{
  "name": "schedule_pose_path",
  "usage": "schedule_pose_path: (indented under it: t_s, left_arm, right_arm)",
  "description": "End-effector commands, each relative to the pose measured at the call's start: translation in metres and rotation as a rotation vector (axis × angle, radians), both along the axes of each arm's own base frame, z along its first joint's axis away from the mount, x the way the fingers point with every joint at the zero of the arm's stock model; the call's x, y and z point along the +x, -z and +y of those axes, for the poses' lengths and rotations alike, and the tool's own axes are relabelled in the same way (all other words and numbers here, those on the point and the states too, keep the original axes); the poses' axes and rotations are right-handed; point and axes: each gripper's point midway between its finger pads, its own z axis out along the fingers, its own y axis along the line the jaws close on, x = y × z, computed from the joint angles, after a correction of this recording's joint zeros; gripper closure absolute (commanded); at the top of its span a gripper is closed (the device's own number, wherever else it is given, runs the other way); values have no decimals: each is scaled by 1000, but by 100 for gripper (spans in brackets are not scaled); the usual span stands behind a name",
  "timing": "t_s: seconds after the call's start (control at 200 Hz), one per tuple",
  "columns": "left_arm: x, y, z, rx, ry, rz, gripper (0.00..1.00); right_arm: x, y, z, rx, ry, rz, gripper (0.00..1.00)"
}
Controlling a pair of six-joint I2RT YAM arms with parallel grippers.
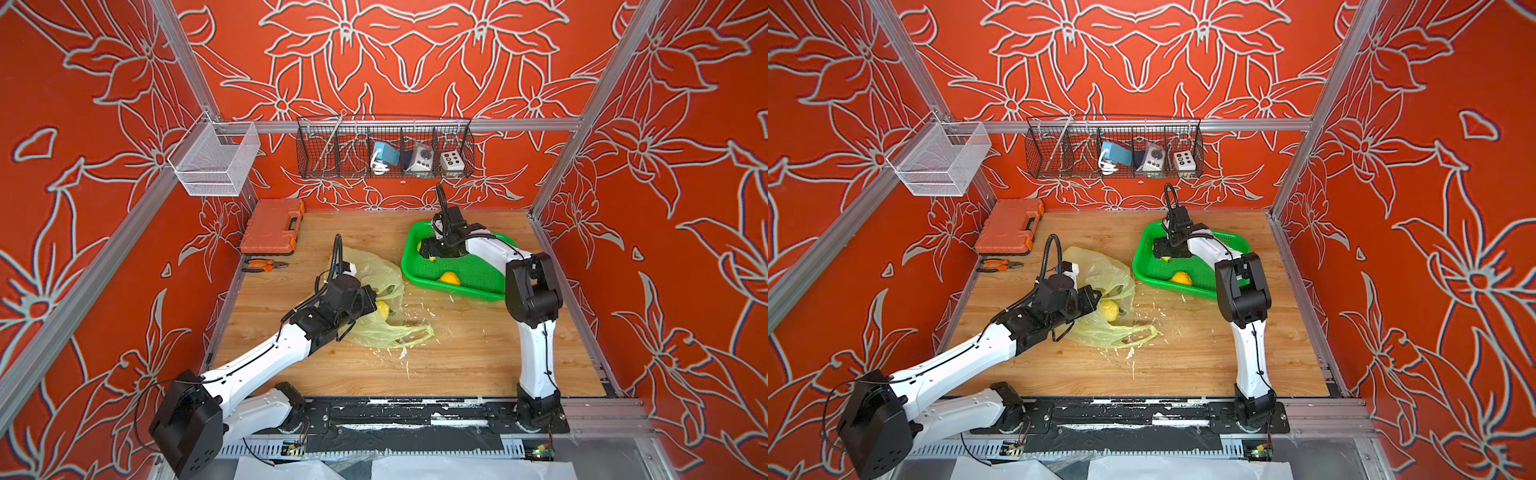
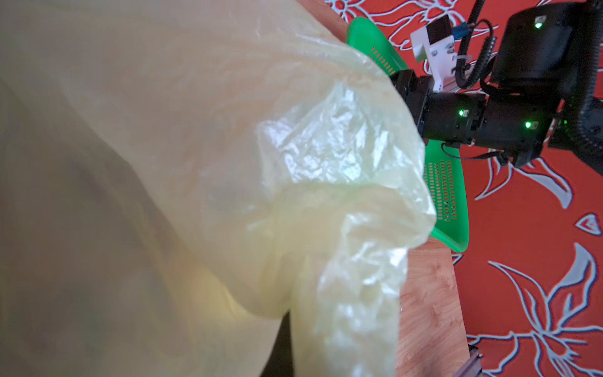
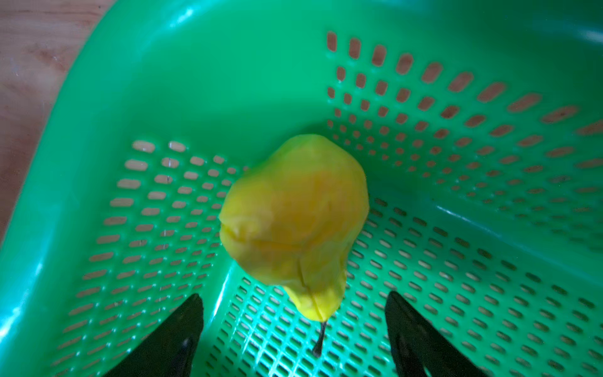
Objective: Place the pears into plastic bags & tie knots
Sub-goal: Pick up the pear from the basket, then place the pear in the plastic bag.
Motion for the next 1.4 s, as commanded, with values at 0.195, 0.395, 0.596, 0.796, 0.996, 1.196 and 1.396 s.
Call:
schedule_pose_path:
  t_s: [0.195, 0.395, 0.596, 0.796, 0.996, 1.196, 1.396]
  left_arm:
    - [-1, 4, -5, -1, 22, 28, 100]
    - [1, 6, -6, 9, 24, 32, 100]
    - [5, 3, -7, 7, 20, 24, 100]
    - [9, -6, -9, 16, 27, 6, 100]
    - [9, -18, -8, 47, 44, -16, 100]
    - [9, -21, -11, 37, 60, -16, 100]
    - [9, -25, -20, 24, 102, -20, 100]
  right_arm:
    - [29, 16, 14, 18, -7, -13, 14]
    - [37, 6, 20, 41, -35, -33, 27]
    - [30, -30, 14, 90, -24, -90, 63]
    - [-7, -93, 8, 198, -2, -174, 64]
    - [-84, -135, 8, 358, -16, -173, 66]
    - [-182, -129, 37, 432, -182, -95, 66]
    - [-258, -105, 80, 490, -347, 13, 66]
